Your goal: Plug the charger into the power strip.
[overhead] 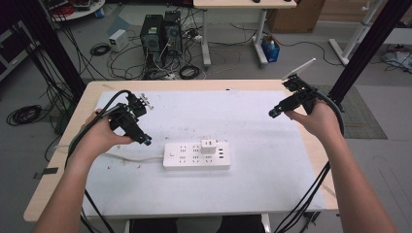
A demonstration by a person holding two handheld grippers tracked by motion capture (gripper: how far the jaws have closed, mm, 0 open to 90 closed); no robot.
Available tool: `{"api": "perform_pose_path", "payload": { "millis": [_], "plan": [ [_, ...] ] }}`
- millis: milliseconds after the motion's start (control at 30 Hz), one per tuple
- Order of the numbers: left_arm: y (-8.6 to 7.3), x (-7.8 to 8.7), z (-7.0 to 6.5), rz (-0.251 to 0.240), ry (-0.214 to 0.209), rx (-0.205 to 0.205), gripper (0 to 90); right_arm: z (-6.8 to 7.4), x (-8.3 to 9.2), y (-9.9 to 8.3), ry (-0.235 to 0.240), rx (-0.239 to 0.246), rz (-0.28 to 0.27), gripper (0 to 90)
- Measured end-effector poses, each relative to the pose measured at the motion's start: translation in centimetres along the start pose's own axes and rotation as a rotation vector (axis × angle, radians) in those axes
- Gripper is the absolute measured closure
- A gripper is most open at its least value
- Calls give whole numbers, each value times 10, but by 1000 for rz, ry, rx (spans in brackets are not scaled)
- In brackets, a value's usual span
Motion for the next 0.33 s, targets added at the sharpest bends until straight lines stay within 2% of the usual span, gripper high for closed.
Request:
{"api": "perform_pose_path", "payload": {
  "millis": [67,100,233,267,333],
  "plan": [
    [-1,0,1,10,2,-11,180,0,0,0,-1,-1,2,204],
    [-1,0,0,1,1,0,180,0,0,0,-4,0,3,204],
    [-3,1,1,8,3,-11,180,2,-1,0,-1,7,10,204],
    [-2,0,0,-5,2,3,180,3,-1,0,-1,6,12,204],
    [-4,1,1,3,4,-2,180,5,0,0,2,16,14,204]
  ]
}}
Point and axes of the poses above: each handheld gripper's, and its own axes: x roughly backward along the jaws, y roughly out of its top, z roughly to its left, the point moved 8 cm from there along -x, roughly forward along the jaws, and after that the axes turned 6 degrees about z, right-handed, at the moved point
